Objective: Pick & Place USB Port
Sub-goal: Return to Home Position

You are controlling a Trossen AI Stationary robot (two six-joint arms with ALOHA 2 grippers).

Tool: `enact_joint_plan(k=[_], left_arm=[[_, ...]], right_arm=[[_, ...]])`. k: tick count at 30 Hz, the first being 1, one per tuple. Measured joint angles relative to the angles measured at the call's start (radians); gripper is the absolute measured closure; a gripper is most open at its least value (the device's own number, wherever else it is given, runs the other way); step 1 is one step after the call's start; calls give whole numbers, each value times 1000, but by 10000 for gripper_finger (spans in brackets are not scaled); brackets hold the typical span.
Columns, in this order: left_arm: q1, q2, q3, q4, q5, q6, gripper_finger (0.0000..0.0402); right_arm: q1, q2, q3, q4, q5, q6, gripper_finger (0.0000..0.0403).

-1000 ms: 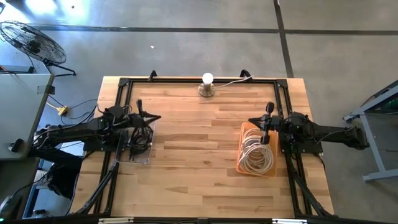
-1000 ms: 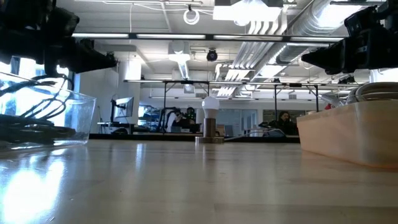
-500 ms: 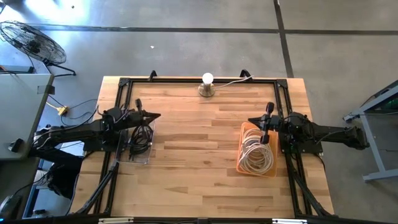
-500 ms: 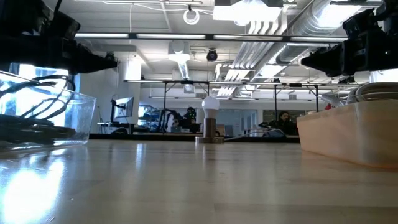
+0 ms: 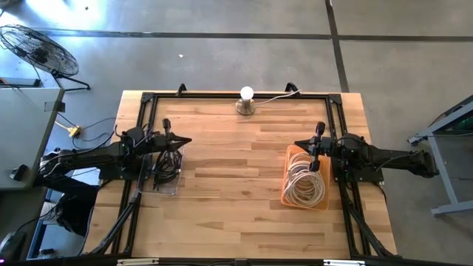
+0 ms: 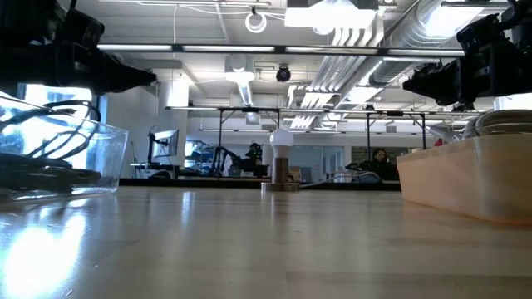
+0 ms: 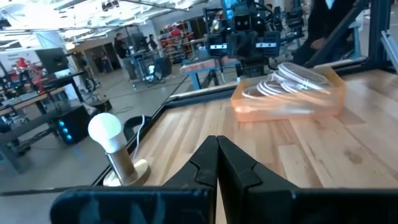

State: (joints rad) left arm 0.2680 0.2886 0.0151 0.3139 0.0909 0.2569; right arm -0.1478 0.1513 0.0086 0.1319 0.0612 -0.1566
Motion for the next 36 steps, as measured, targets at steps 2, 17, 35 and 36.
enact_joint_plan(k=[2, 17, 35, 36], left_arm=[[0, 1, 0, 1, 1, 0, 401], [0, -210, -2, -73, 41, -3, 401], [0, -281, -2, -239, -130, -40, 401], [0, -281, -2, -243, -146, -50, 401]], right_arm=[[0, 0, 0, 1, 0, 0, 403], [0, 0, 0, 3, -1, 26, 403], [0, -1, 0, 15, 94, 15, 403], [0, -1, 0, 15, 106, 14, 403]])
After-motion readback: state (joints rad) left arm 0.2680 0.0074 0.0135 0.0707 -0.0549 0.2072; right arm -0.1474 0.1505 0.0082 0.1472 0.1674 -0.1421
